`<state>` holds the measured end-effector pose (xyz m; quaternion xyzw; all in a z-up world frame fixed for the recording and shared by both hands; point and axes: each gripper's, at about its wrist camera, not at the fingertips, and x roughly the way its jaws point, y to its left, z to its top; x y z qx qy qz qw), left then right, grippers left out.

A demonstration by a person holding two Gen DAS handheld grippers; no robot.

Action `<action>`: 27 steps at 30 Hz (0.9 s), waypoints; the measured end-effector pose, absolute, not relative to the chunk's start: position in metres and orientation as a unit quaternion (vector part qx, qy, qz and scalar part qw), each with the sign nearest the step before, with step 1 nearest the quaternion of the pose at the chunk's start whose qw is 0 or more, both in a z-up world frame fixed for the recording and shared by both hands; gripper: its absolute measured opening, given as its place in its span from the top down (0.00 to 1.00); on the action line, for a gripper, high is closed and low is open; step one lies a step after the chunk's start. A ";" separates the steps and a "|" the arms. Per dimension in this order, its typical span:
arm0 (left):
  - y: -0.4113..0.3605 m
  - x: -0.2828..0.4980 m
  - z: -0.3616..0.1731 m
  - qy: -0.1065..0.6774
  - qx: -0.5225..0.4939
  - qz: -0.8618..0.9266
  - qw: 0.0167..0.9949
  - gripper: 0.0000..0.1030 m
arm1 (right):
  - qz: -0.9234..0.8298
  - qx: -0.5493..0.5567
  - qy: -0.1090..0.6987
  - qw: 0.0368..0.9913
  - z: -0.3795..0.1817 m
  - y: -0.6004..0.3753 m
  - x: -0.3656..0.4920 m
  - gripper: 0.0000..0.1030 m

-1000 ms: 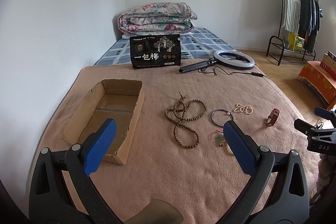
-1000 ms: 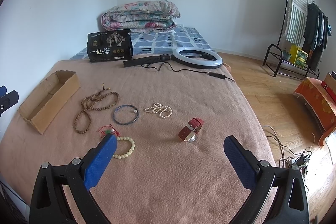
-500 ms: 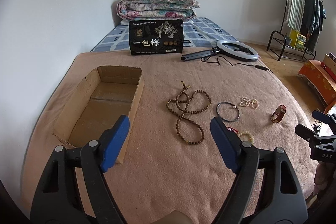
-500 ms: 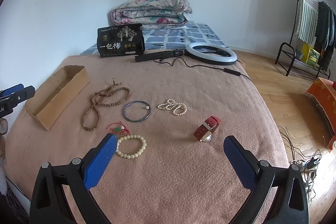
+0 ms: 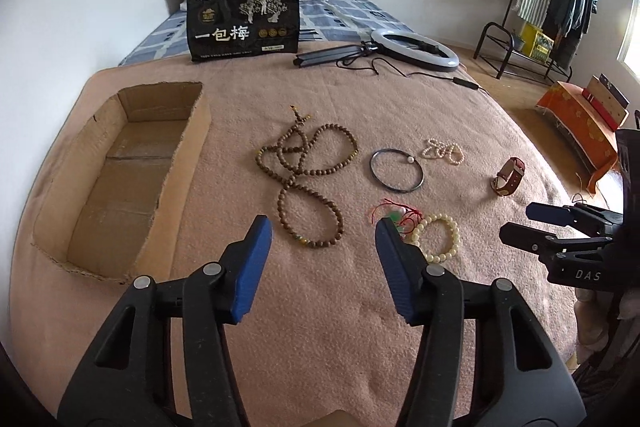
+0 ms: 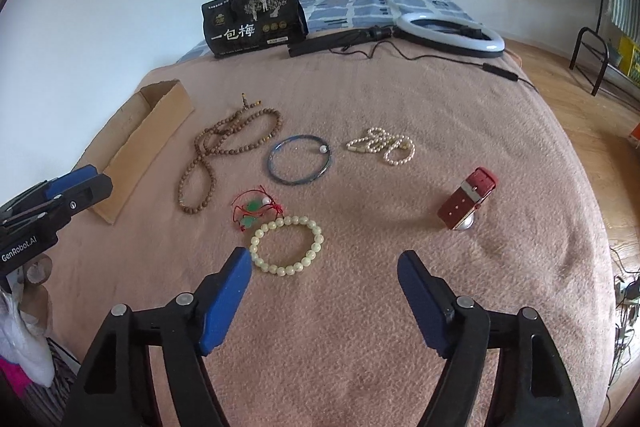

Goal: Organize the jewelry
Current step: 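Move the left tool toward the red-string jade pendant while the right tool approaches the jade-bead bracelet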

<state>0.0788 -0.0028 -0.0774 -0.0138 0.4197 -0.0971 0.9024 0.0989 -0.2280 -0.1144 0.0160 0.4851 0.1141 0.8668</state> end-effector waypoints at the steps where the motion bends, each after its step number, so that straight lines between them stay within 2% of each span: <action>1: -0.005 0.081 -0.080 0.424 -0.014 -0.100 0.900 0.52 | 0.116 0.019 0.491 0.863 -0.118 -0.228 0.101 0.32; 9: -0.028 0.100 -0.108 0.470 -0.029 -0.145 0.870 0.67 | 0.134 0.012 0.524 0.841 -0.142 -0.219 0.118 0.46; 14: -0.040 0.106 -0.121 0.484 -0.030 -0.163 0.859 0.68 | 0.128 0.024 0.545 0.828 -0.156 -0.222 0.131 0.56; 27: -0.061 0.126 -0.142 0.506 -0.024 -0.180 0.843 0.76 | 0.136 0.043 0.561 0.815 -0.172 -0.223 0.145 0.59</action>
